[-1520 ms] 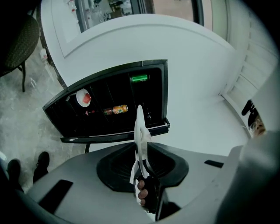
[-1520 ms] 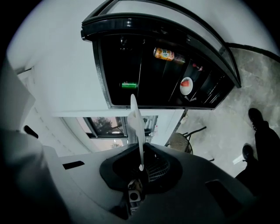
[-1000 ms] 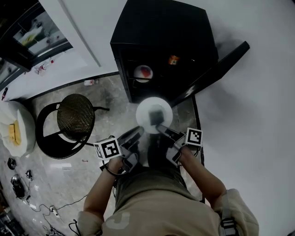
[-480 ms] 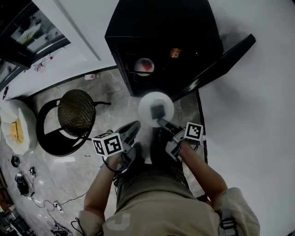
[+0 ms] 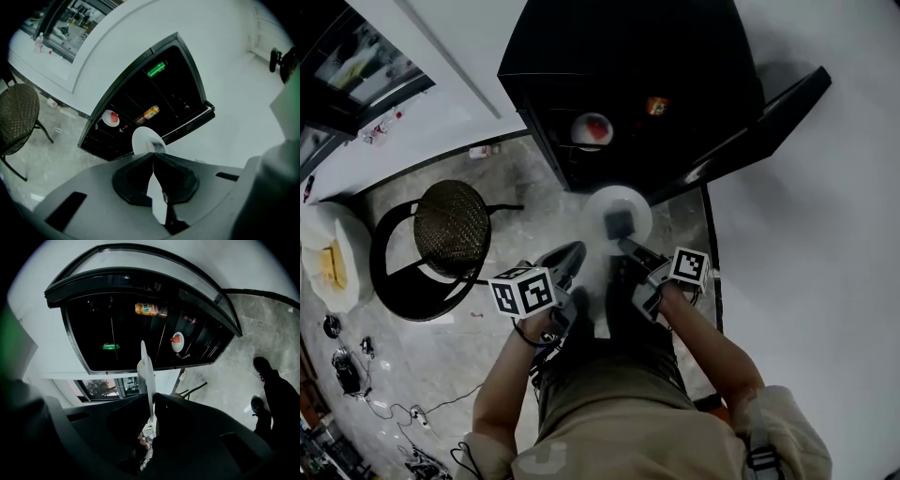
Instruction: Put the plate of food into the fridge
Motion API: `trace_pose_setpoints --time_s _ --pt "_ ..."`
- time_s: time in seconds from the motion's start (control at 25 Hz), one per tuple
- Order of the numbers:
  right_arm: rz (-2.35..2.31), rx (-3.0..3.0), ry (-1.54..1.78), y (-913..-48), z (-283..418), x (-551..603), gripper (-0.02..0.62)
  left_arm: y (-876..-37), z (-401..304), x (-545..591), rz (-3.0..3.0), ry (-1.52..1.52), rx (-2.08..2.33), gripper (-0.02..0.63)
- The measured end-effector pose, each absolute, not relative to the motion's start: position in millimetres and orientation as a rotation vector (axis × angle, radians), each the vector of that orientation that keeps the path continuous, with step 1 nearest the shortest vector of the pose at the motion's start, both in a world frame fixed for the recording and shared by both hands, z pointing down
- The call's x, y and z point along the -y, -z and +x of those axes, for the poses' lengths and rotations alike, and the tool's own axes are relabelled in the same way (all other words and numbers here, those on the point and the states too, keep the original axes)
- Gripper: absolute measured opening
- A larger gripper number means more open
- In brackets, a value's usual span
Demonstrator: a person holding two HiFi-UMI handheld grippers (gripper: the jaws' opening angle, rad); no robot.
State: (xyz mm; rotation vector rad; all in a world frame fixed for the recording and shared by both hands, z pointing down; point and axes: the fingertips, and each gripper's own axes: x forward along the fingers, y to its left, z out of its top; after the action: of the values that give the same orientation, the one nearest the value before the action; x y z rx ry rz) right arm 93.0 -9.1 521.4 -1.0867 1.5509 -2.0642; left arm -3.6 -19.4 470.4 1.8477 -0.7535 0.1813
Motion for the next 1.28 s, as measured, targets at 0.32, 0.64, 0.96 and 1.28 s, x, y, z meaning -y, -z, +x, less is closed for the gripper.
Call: trace_pose_setpoints --time_s 0.32,0.64,0.96,1.28 --pt "-1.128 -1.545 2.030 -548 105 31 0.032 -480 3 25 1.829 -0.181 0.761 0.012" --pt "-1.132 -1.509 1.977 -578 114 45 0.032 -500 -5 18 1.786 -0.204 0.779 0.012" --pt "-1.166 -1.507 1.956 -603 117 61 0.032 -514 7 30 1.791 -0.244 0.765 0.012" --pt "-1.208 -1.498 1.958 -634 124 79 0.032 -531 10 35 1.778 -0.256 0.762 0.012"
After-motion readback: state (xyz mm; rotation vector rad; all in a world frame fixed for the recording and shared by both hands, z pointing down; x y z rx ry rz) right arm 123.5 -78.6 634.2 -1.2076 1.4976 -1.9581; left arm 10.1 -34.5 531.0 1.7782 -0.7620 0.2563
